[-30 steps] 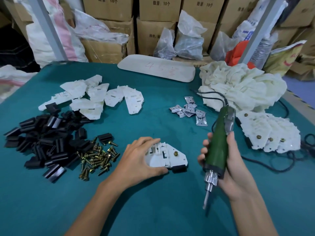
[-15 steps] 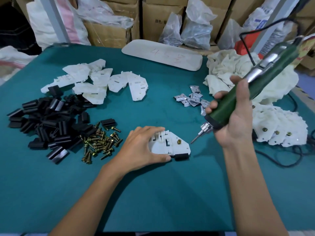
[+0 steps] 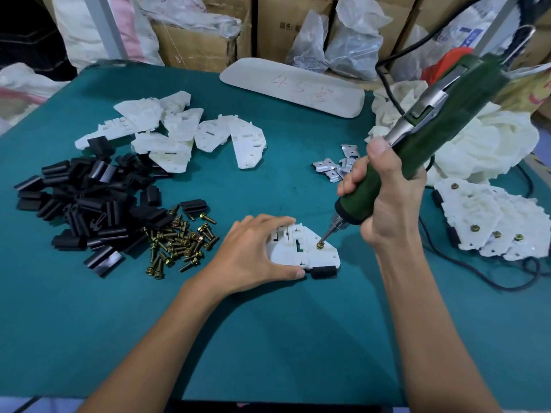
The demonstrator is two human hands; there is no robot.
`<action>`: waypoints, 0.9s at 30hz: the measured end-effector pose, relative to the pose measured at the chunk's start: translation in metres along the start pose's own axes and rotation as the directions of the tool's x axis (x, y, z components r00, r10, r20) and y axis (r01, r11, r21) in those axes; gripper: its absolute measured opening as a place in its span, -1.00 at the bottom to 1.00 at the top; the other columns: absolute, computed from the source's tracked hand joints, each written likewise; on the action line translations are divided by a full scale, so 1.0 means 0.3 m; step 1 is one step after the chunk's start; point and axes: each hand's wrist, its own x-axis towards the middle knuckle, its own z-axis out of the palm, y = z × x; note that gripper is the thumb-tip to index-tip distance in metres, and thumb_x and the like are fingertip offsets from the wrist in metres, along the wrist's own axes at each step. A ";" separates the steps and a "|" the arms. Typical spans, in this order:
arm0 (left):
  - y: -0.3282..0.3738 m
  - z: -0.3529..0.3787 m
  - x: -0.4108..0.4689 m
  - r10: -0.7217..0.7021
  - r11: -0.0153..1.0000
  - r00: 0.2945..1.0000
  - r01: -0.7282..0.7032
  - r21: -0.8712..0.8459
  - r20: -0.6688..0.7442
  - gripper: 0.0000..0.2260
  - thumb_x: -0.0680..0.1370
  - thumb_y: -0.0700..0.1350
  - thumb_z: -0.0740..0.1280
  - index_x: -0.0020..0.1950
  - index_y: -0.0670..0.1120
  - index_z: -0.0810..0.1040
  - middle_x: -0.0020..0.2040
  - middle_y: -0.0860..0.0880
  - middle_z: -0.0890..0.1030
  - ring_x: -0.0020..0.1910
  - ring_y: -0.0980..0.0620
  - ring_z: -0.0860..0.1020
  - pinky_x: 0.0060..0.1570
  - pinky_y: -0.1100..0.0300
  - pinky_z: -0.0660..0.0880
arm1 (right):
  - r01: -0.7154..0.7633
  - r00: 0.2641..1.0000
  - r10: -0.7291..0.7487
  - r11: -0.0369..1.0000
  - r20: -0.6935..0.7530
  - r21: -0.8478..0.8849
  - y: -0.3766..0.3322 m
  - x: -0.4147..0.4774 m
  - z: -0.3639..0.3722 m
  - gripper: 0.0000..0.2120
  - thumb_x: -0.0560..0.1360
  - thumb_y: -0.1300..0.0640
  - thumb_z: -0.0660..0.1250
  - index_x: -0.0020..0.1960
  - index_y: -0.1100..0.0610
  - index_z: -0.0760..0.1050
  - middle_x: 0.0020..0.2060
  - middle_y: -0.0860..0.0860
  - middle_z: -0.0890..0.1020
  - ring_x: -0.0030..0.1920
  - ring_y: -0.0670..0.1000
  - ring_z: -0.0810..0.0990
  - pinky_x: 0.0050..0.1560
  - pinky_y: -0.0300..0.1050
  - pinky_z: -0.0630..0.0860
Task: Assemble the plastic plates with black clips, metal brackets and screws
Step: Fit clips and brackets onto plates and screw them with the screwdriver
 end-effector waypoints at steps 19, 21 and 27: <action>-0.002 0.005 0.005 0.005 1.000 1.000 -0.005 0.011 -0.014 -0.19 0.25 0.40 0.52 0.45 0.25 0.38 0.26 0.21 0.49 0.07 0.29 0.26 0.14 0.21 0.21 | 0.076 0.996 -0.070 0.988 0.055 -0.134 0.041 -0.009 0.040 -0.82 0.44 0.11 0.41 -0.32 -0.02 0.49 -0.52 0.03 0.49 -0.56 0.12 0.43 -0.39 -0.06 0.45; -0.002 0.005 0.006 0.005 1.000 1.000 -0.005 0.011 -0.014 -0.18 0.24 0.40 0.52 0.45 0.25 0.38 0.25 0.21 0.49 0.06 0.28 0.26 0.13 0.21 0.21 | 0.079 0.996 -0.072 0.987 0.054 -0.139 0.044 -0.011 0.039 -0.81 0.44 0.11 0.41 -0.32 -0.03 0.49 -0.52 0.03 0.50 -0.56 0.12 0.43 -0.40 -0.06 0.45; -0.002 0.005 0.009 -0.003 1.000 1.000 0.002 -0.005 -0.018 -0.17 0.23 0.41 0.53 0.44 0.25 0.40 0.24 0.23 0.48 0.05 0.30 0.25 0.15 0.21 0.22 | 0.086 0.995 -0.077 0.984 0.063 -0.154 0.049 -0.015 0.041 -0.82 0.44 0.12 0.41 -0.30 0.03 0.46 -0.52 0.03 0.50 -0.56 0.13 0.44 -0.40 -0.06 0.45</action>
